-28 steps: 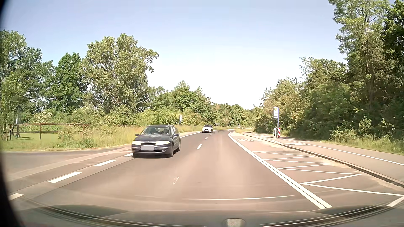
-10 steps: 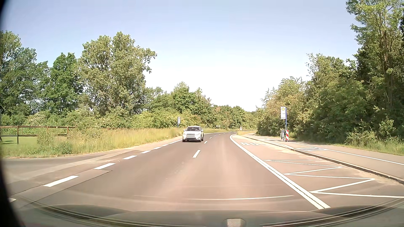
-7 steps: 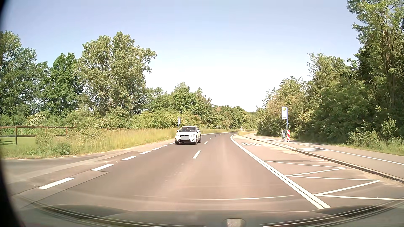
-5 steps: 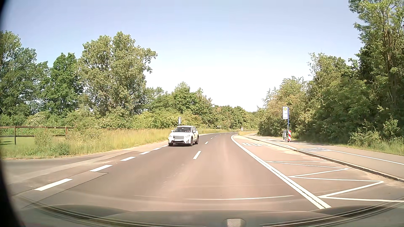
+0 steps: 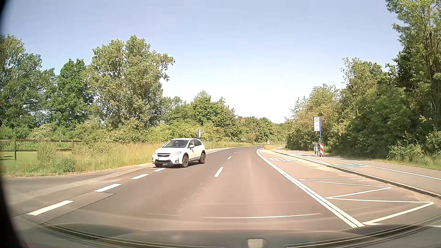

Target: Follow the waypoints while adhering to traffic rules and regulations

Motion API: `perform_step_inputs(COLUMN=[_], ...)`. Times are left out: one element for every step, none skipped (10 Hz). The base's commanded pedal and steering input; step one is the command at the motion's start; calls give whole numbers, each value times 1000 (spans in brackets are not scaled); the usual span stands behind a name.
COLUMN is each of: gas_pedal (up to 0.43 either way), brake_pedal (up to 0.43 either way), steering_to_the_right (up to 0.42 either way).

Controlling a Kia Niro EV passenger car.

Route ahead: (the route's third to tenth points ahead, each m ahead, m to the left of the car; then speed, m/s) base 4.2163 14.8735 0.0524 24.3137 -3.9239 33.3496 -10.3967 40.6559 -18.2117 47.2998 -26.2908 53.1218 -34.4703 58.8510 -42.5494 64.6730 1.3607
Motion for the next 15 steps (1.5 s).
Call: perform_step_inputs(gas_pedal=[189,197,197,197,197,197,197,197,197,197,197,197,197,197,197], brake_pedal=[30,30,30,30,30,30,30,30,30,30,30,30,30,30,30], steering_to_the_right=[-229,-276,-317,-382,-445,-507,-554,-604,-635,-680,-722,-746,-773,-791,-803])
